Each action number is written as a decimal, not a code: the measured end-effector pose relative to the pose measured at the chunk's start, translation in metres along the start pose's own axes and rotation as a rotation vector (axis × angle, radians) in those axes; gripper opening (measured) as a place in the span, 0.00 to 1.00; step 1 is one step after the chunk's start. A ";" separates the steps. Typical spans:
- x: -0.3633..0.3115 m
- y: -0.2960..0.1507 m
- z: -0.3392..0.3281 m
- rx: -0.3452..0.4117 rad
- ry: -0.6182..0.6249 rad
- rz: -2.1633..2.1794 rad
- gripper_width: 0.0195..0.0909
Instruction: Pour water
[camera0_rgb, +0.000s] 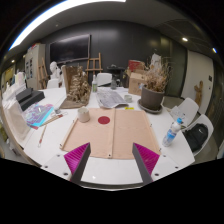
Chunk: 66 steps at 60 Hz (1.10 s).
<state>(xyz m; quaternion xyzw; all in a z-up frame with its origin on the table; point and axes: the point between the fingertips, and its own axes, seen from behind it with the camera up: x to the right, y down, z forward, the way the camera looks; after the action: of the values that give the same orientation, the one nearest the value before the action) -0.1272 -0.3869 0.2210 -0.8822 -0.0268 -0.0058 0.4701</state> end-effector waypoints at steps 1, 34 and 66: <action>0.011 0.002 0.002 0.000 0.004 0.003 0.93; 0.315 0.054 0.130 0.140 0.136 0.016 0.93; 0.361 0.051 0.265 0.187 0.127 0.098 0.42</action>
<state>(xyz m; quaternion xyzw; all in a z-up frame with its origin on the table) 0.2318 -0.1801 0.0435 -0.8326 0.0460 -0.0362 0.5508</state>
